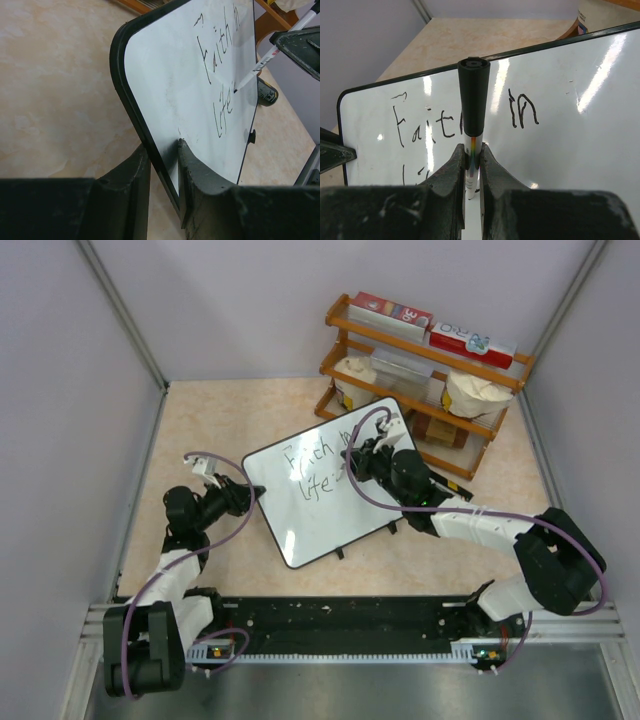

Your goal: Write a sentence on the whiteboard

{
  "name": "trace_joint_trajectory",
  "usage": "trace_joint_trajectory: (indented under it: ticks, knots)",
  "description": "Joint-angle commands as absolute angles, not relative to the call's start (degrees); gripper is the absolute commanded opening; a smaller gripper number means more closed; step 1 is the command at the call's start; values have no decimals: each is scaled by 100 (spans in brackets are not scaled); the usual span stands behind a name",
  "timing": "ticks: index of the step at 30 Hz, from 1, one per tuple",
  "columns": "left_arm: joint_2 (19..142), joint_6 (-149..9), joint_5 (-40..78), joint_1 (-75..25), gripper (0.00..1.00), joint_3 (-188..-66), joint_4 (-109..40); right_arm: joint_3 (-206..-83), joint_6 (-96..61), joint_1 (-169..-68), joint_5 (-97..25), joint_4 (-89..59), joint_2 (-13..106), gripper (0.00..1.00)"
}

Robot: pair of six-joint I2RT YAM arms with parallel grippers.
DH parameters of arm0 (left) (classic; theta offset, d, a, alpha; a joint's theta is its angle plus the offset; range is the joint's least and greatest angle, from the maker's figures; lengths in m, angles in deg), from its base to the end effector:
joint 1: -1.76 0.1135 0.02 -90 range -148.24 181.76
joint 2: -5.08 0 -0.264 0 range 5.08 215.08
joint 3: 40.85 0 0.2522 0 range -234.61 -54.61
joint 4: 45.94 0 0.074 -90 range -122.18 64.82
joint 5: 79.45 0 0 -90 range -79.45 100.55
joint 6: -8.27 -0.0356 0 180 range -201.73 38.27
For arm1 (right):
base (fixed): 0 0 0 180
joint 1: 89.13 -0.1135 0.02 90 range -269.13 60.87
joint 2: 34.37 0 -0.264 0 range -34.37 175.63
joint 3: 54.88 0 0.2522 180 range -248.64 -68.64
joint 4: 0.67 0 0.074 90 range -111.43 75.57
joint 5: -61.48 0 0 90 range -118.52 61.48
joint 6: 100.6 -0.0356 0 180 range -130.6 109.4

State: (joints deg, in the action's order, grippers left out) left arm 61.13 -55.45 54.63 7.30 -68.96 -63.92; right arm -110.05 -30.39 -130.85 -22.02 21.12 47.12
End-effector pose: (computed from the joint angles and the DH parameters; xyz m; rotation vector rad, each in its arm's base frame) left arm 0.1949 -0.0060 0.1971 0.0893 1.7841 -0.9291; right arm 0.2386 0.2073 0.2541 -0.2355 1.6835 0.7192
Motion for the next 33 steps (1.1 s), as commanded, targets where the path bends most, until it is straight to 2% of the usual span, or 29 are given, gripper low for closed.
trace_joint_trajectory:
  ticks: [1, 10, 33]
  knots:
    - [6159, -6002, 5283, 704, 0, -6876, -6347, -11074, -3063, -12974, -1938, 1756, 4640, 0]
    - [6150, -6011, 5274, 704, 0, -6876, -6338, -10942, -3099, -12912, -1868, 1677, 4473, 0]
    - [6150, -6011, 5274, 704, 0, -6885, -6329, -11135, -3415, -12912, -2738, 2160, 4693, 0]
